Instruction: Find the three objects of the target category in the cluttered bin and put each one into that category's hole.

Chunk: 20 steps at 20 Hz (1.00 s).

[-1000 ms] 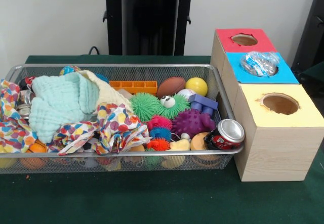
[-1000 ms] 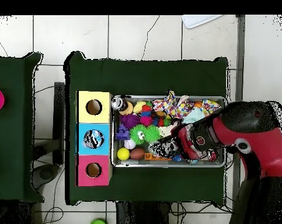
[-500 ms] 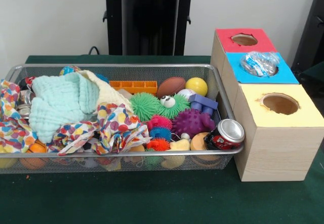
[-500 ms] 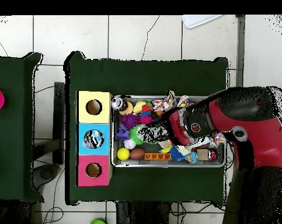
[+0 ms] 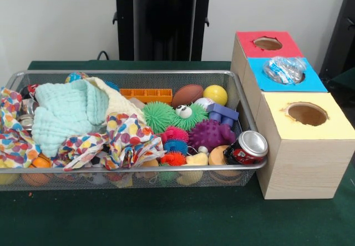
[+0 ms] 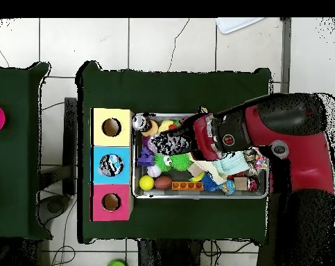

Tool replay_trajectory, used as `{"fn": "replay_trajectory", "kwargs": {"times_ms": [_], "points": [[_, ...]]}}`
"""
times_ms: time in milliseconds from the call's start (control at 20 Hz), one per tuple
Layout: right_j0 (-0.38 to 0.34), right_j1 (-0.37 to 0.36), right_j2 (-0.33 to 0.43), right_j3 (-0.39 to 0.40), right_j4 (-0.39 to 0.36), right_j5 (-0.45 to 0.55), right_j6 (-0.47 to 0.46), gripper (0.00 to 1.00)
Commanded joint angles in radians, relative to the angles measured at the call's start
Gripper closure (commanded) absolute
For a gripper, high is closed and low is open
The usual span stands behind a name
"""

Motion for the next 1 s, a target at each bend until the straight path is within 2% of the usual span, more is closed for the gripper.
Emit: {"fn": "replay_trajectory", "kwargs": {"times_ms": [50,500,800,1000], "points": [[0.007,0.012,0.111,0.127,0.114,-0.132,-0.003,1.0],[0.008,-0.007,0.133,0.178,0.186,-0.158,-0.047,1.0],[0.015,-0.003,0.157,0.191,0.223,-0.2,-0.071,1.0],[0.031,-0.026,0.166,0.21,0.262,-0.232,-0.073,1.0]]}}
